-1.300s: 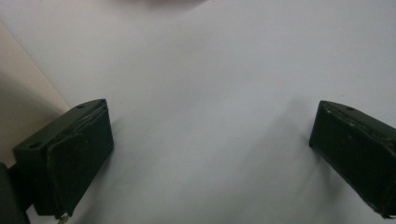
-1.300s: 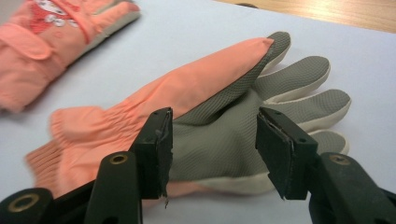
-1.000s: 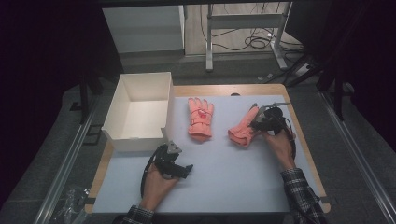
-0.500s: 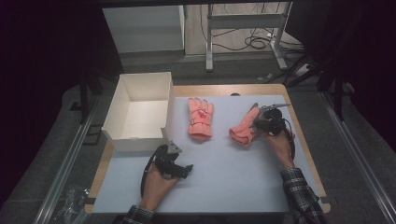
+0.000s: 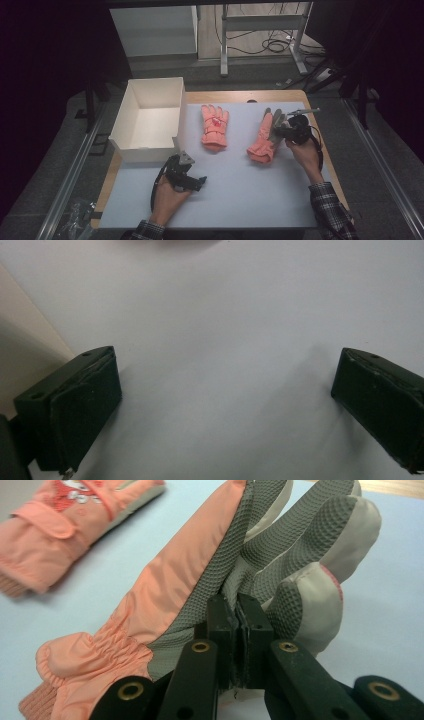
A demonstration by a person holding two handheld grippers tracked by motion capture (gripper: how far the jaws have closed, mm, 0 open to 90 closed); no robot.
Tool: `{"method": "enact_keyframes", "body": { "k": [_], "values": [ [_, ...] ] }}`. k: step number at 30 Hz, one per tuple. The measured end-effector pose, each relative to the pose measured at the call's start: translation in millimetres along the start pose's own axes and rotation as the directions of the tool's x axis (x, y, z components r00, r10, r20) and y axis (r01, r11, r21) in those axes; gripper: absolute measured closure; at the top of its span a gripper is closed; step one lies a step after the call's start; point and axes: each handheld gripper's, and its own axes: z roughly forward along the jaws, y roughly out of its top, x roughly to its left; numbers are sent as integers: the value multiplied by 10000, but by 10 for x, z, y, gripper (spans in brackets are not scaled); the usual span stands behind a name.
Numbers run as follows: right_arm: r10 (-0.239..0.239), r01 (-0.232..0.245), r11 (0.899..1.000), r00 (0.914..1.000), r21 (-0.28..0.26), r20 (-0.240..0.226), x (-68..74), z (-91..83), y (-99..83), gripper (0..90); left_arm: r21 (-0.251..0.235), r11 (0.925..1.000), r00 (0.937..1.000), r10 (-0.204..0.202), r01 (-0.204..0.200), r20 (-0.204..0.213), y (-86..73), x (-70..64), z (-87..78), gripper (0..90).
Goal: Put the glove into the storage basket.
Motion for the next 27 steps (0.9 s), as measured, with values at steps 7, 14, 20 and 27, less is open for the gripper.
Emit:
{"method": "enact_keyframes", "body": {
  "k": [7, 14, 20, 27],
  "values": [
    [-234, 229, 9997, 9973, -82, -689, 132, -129, -4, 854, 11, 10000, 10000, 8, -8, -2, 0, 1, -1, 0],
    [-661, 644, 9978, 9869, -164, -1472, 293, -261, -44, 854, -47, 10000, 10000, -64, 64, -4, -1, -4, 3, 0],
    [-1119, 1132, 9935, 9647, -81, -2383, 491, -349, -144, 854, -46, 10000, 10000, -60, 60, -5, -1, -4, 3, 0],
    [-1486, 1577, 9875, 9383, 39, -3122, 650, -371, -239, 853, 4, 10000, 10000, 34, -34, -8, 1, 3, -1, 0]
  ]
}}
